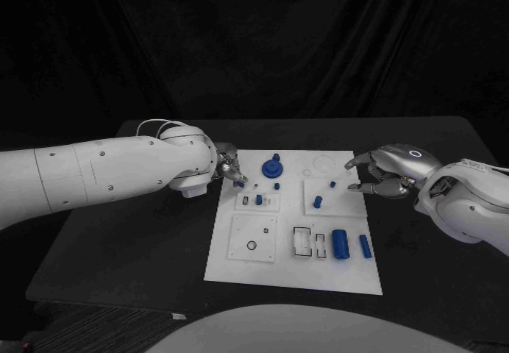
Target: Assemble the parts on the task board
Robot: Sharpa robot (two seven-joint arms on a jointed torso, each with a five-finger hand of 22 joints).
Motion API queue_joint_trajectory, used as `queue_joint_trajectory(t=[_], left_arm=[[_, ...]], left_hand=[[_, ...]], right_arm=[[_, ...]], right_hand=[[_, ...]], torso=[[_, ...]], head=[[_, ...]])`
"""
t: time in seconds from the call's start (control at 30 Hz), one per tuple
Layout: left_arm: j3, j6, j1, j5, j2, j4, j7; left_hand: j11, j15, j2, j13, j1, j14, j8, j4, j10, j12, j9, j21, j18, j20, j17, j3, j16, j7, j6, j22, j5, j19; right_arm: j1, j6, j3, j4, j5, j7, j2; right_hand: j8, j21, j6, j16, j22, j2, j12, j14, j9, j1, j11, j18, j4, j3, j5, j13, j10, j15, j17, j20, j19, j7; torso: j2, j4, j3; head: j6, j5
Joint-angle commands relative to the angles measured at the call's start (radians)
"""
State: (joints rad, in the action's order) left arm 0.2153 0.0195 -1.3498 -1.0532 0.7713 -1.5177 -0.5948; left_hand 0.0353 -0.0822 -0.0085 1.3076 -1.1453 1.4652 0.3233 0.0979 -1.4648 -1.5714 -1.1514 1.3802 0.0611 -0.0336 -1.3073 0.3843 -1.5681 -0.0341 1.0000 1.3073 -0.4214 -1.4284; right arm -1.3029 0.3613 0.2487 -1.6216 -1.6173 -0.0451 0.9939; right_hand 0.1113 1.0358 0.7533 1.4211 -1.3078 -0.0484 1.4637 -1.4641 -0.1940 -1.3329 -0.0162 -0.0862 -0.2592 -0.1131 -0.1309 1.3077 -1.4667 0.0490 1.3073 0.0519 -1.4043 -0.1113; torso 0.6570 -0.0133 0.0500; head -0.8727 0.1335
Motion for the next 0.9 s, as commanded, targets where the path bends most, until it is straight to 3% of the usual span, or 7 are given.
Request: queue_joint_trajectory(t=[0.03, 0.53, 0.9], left_arm=[[-0.001, -0.027, 0.003, 0.001, 0.001, -0.014, 0.004], [0.000, -0.023, 0.027, 0.001, 0.003, -0.027, 0.007], [0.000, -0.009, 0.044, 0.001, 0.006, -0.033, 0.006]], left_hand=[[0.007, -0.004, 0.003, 0.263, 0.006, 0.106, 0.005, -0.012, -0.106, 0.001, -0.001, -0.005, -0.004, 0.006, -0.263, 0.020, -0.003, 0.010, 0.000, 0.141, 0.003, 0.001], [0.007, -0.004, 0.003, 0.263, 0.006, 0.106, 0.003, -0.012, -0.106, 0.001, -0.001, -0.005, -0.004, 0.006, -0.263, 0.026, -0.003, 0.010, -0.002, 0.142, 0.001, 0.000], [0.006, -0.004, 0.004, 0.263, 0.006, 0.106, 0.002, -0.013, -0.106, 0.001, -0.001, -0.008, -0.003, 0.006, -0.263, 0.030, -0.003, 0.010, -0.003, 0.140, 0.000, 0.002]], right_arm=[[0.003, 0.003, -0.001, 0.000, -0.002, -0.016, -0.001], [0.006, 0.002, -0.001, -0.001, -0.001, -0.015, 0.002], [0.006, 0.000, -0.001, -0.004, -0.001, -0.016, 0.003]], right_hand=[[-0.007, -0.005, 0.008, -0.004, -0.112, 0.011, -0.004, -0.067, 0.001, -0.001, 0.006, -0.016, 0.005, 0.000, -0.007, 0.136, -0.003, 0.007, 0.119, 0.002, 0.007, 0.000], [-0.007, -0.005, 0.008, -0.004, -0.112, 0.011, -0.004, -0.067, 0.001, -0.001, 0.006, -0.016, 0.005, 0.000, -0.007, 0.136, -0.003, 0.007, 0.119, 0.002, 0.007, 0.000], [-0.007, -0.005, 0.008, -0.004, -0.112, 0.011, -0.004, -0.067, 0.001, -0.001, 0.006, -0.016, 0.005, 0.000, -0.007, 0.136, -0.003, 0.007, 0.119, 0.002, 0.007, 0.000]], torso=[[0.000, -0.0005, 0.0002], [0.006, 0.0022, -0.0039], [0.005, 0.0010, -0.0019]], head=[[0.000, 0.000], [0.000, 0.004], [0.000, 0.007]])
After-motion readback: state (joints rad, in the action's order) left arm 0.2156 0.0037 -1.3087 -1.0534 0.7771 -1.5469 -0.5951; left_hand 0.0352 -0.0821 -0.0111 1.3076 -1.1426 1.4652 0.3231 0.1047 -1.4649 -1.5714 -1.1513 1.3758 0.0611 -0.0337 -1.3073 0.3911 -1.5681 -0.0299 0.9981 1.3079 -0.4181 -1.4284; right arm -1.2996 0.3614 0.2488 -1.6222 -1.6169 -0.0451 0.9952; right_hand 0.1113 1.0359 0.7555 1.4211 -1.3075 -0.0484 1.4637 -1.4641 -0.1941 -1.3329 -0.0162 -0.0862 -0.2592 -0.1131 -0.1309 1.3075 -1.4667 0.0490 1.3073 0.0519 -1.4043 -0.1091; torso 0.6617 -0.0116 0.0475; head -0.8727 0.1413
